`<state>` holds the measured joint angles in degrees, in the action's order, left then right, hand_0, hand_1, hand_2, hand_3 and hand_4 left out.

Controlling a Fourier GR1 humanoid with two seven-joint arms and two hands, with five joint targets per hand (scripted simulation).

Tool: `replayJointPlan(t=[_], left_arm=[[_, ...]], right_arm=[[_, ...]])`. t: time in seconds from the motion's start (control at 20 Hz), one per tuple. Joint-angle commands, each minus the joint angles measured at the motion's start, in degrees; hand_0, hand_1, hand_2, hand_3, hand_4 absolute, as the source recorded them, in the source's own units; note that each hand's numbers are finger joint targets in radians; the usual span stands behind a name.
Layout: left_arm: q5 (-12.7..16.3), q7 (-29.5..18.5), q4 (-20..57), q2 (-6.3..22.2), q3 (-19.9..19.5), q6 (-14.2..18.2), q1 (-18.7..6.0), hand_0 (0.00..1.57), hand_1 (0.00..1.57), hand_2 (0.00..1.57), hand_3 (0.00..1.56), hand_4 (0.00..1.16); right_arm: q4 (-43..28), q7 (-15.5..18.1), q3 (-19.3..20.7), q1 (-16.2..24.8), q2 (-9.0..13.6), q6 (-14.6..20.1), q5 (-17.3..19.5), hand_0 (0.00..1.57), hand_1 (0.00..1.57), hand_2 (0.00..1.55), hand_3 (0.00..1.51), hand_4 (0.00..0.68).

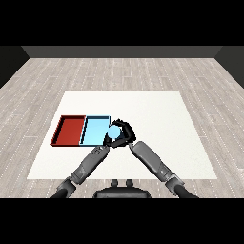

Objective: Pick the blue can and put it in the blue box

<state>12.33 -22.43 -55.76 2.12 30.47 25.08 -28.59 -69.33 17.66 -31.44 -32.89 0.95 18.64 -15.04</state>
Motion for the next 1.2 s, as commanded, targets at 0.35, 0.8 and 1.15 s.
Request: replayJointPlan(t=[0.35, 0.8, 1.15], left_arm=[[-0.36, -0.56, -2.66, -1.98, -0.72, 6.33, 0.83, 1.01, 1.01, 1.04, 0.9, 0.7], [3.66, -1.57, -4.81, -2.01, -0.81, 2.03, 4.83, 0.91, 0.91, 0.94, 0.83, 0.65], [7.15, -2.09, 3.24, -2.04, -3.03, -0.41, 0.84, 1.57, 1.57, 1.54, 1.47, 0.76]], right_arm=[[-2.19, -2.14, -0.38, -1.25, -0.88, -1.36, -1.45, 1.44, 1.44, 1.45, 1.4, 0.611], [0.93, 0.77, -4.29, -2.53, -0.88, 2.05, -5.22, 1.44, 1.44, 1.45, 1.39, 0.583], [0.37, 3.42, -3.19, 2.25, -0.88, -0.73, -9.69, 1.09, 1.09, 1.12, 0.8, 0.0]])
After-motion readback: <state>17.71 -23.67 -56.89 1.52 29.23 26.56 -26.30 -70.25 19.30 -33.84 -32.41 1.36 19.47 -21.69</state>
